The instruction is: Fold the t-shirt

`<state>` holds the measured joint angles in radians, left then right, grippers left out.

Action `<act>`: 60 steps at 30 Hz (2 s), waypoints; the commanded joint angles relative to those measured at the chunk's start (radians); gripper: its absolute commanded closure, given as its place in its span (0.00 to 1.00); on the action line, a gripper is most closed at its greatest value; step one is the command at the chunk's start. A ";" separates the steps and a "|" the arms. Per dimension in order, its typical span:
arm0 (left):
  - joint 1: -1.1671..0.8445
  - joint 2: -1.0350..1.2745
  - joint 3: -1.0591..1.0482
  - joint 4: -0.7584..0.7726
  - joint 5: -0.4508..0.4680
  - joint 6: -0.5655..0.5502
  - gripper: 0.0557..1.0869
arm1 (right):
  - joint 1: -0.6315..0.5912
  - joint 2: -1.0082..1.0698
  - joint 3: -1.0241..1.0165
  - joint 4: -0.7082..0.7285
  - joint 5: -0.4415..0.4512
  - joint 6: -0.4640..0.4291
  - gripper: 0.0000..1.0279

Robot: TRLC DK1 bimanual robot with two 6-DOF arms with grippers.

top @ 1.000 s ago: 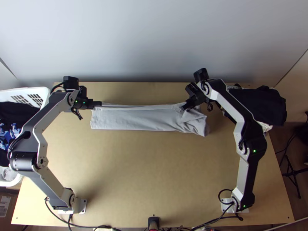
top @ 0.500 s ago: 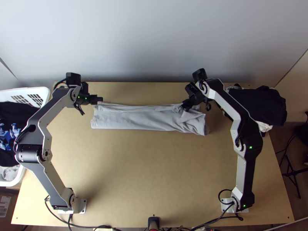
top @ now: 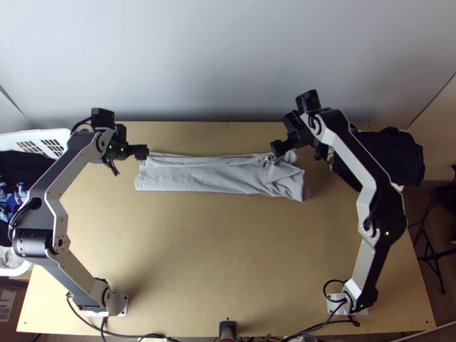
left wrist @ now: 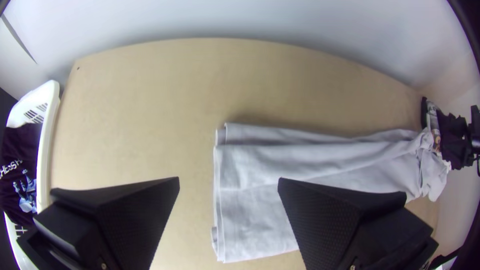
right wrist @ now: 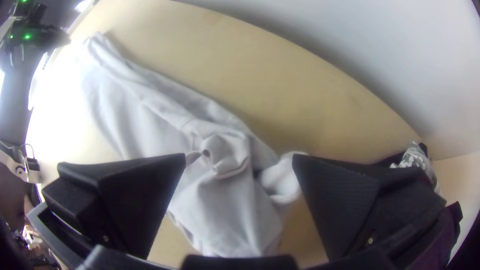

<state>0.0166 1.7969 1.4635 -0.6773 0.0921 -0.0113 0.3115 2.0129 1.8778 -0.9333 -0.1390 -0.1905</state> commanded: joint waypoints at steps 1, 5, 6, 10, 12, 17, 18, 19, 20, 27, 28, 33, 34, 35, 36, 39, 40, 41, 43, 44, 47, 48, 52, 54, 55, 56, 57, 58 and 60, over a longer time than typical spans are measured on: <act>0.019 -0.062 -0.114 -0.011 -0.002 0.013 0.07 | 0.089 -0.105 -0.086 -0.021 -0.008 0.028 0.03; 0.019 -0.065 -0.144 -0.008 -0.009 0.010 0.07 | 0.126 -0.121 -0.137 -0.021 -0.011 0.036 0.03; 0.017 -0.065 -0.150 -0.005 -0.011 0.008 0.07 | 0.133 -0.123 -0.147 -0.021 -0.011 0.036 0.03; 0.008 -0.057 -0.157 0.007 -0.015 0.004 0.07 | 0.163 -0.126 -0.186 -0.019 -0.014 0.042 0.03; 0.003 -0.050 -0.157 0.015 -0.017 0.004 0.08 | 0.173 -0.126 -0.201 -0.012 -0.014 0.042 0.03; 0.002 -0.030 -0.154 0.025 -0.017 0.004 0.08 | 0.189 -0.126 -0.217 -0.007 -0.014 0.043 0.03; 0.002 -0.025 -0.154 0.025 -0.017 0.004 0.08 | 0.193 -0.126 -0.220 -0.007 -0.014 0.043 0.03; 0.002 -0.021 -0.155 0.025 -0.017 0.004 0.08 | 0.196 -0.126 -0.223 -0.006 -0.014 0.045 0.03; 0.000 -0.016 -0.155 0.025 -0.017 0.004 0.08 | 0.199 -0.126 -0.226 -0.004 -0.014 0.043 0.03; -0.024 0.007 -0.155 0.024 -0.017 0.004 0.11 | 0.204 -0.111 -0.241 0.013 -0.014 0.045 0.03; -0.029 0.012 -0.152 0.024 -0.017 0.004 0.11 | 0.205 -0.109 -0.241 0.013 -0.013 0.045 0.03; -0.049 0.036 -0.135 0.025 -0.017 0.004 0.16 | 0.213 -0.109 -0.250 0.013 -0.013 0.043 0.03; -0.053 0.041 -0.132 0.025 -0.017 0.004 0.16 | 0.213 -0.109 -0.252 0.013 -0.013 0.043 0.03; -0.056 0.045 -0.127 0.025 -0.017 0.004 0.16 | 0.213 -0.109 -0.253 0.013 -0.013 0.043 0.03; -0.058 0.050 -0.124 0.025 -0.017 0.002 0.16 | 0.213 -0.109 -0.256 0.013 -0.013 0.043 0.03; -0.060 0.067 -0.117 0.025 -0.017 0.002 0.16 | 0.212 -0.108 -0.263 0.013 -0.013 0.042 0.03; -0.060 0.073 -0.115 0.025 -0.018 0.002 0.16 | 0.212 -0.106 -0.263 0.013 -0.013 0.042 0.03; -0.060 0.079 -0.115 0.025 -0.018 0.002 0.16 | 0.212 -0.105 -0.264 0.013 -0.013 0.040 0.03; -0.060 0.088 -0.115 0.025 -0.018 0.002 0.17 | 0.212 -0.100 -0.263 0.013 -0.013 0.040 0.03; -0.060 0.093 -0.115 0.024 -0.018 0.002 0.17 | 0.212 -0.097 -0.261 0.013 -0.013 0.040 0.03; -0.063 0.105 -0.114 0.021 -0.018 0.001 0.27 | 0.212 -0.092 -0.261 0.013 -0.013 0.042 0.03; -0.063 0.110 -0.114 0.021 -0.018 0.001 0.28 | 0.212 -0.091 -0.261 0.013 -0.013 0.042 0.03; -0.066 0.119 -0.111 0.012 -0.015 0.002 0.48 | 0.209 -0.085 -0.263 0.013 -0.013 0.043 0.03; -0.067 0.119 -0.109 0.012 -0.011 0.002 0.65 | 0.207 -0.079 -0.263 0.013 -0.013 0.042 0.03; -0.069 0.117 -0.106 0.012 -0.009 -0.001 0.73 | 0.205 -0.074 -0.264 0.014 -0.013 0.042 0.03; -0.069 0.111 -0.103 0.010 -0.009 -0.004 0.82 | 0.204 -0.071 -0.264 0.016 -0.013 0.042 0.03; -0.069 0.104 -0.097 0.008 -0.009 -0.012 0.91 | 0.201 -0.065 -0.266 0.017 -0.013 0.042 0.03; -0.070 0.096 -0.089 0.004 -0.008 -0.015 0.96 | 0.198 -0.060 -0.267 0.021 -0.013 0.042 0.03; -0.075 0.070 -0.072 -0.013 -0.003 -0.022 0.97 | 0.193 -0.052 -0.273 0.031 -0.013 0.042 0.03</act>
<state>-0.0525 1.9018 1.3609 -0.6655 0.0853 -0.0189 0.5159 1.9381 1.6131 -0.9176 -0.1535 -0.1497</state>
